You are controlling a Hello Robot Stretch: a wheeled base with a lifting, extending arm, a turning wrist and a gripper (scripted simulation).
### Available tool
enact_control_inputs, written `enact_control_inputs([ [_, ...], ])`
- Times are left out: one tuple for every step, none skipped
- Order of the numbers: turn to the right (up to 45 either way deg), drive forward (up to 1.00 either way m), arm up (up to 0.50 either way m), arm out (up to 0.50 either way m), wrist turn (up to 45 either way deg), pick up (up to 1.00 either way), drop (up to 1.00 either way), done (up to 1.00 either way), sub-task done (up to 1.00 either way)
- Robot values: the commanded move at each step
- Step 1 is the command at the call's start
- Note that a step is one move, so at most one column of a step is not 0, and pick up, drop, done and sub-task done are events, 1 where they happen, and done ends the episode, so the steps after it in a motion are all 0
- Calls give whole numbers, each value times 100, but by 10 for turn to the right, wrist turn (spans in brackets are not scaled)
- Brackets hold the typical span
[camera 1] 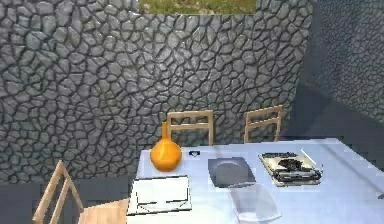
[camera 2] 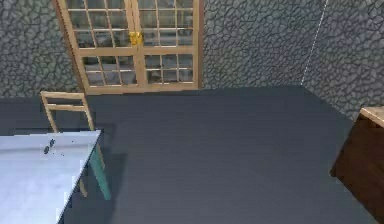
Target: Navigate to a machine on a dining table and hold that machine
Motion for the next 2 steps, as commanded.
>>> enact_control_inputs([
  [-450,0,0,0,0,0,0,0,0],
  [-120,0,0,0,0,0,0,0,0],
])
